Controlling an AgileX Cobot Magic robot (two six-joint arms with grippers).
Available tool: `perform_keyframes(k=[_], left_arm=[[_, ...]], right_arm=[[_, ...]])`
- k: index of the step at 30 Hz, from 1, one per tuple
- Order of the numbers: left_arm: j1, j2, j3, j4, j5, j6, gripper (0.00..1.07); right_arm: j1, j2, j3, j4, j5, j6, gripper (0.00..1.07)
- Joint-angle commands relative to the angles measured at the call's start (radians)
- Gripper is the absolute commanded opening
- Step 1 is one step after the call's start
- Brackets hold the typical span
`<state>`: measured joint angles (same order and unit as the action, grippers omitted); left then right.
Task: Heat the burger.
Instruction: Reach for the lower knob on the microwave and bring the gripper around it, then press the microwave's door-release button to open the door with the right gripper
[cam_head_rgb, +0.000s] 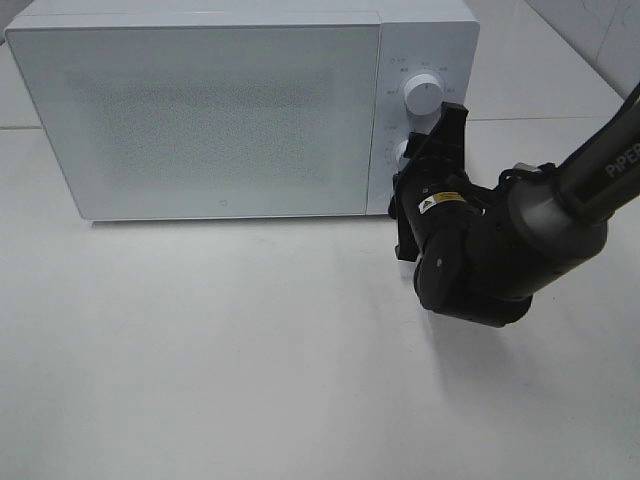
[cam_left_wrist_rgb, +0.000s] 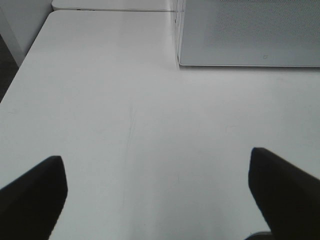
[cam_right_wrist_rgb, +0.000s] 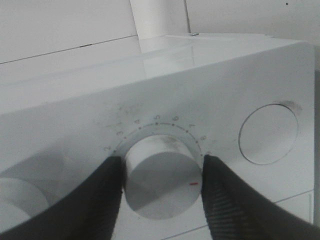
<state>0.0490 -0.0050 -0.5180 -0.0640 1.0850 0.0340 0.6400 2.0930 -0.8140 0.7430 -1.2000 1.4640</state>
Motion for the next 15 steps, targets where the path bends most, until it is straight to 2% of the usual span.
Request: perform_keyframes(k=[1, 3, 6, 15], left_arm=[[-0.001, -0.024, 0.002, 0.003, -0.014, -0.003, 0.93], [-0.001, -0.024, 0.002, 0.003, -0.014, -0.003, 0.93], [-0.001, -0.024, 0.002, 0.003, -0.014, -0.003, 0.93], [-0.001, -0.024, 0.002, 0.003, -0.014, -0.003, 0.93]], right_arm=[[-0.01, -0.01, -0.026, -0.018, -0.193, -0.055, 0.59], [-0.01, -0.01, -0.023, -0.011, -0.193, -0.091, 0.66], [-0.01, -0.022, -0.012, -0.015, -0.18, -0.116, 0.7], [-0.008, -0.062, 0.054, -0.069, -0.134, -0.143, 0.72]])
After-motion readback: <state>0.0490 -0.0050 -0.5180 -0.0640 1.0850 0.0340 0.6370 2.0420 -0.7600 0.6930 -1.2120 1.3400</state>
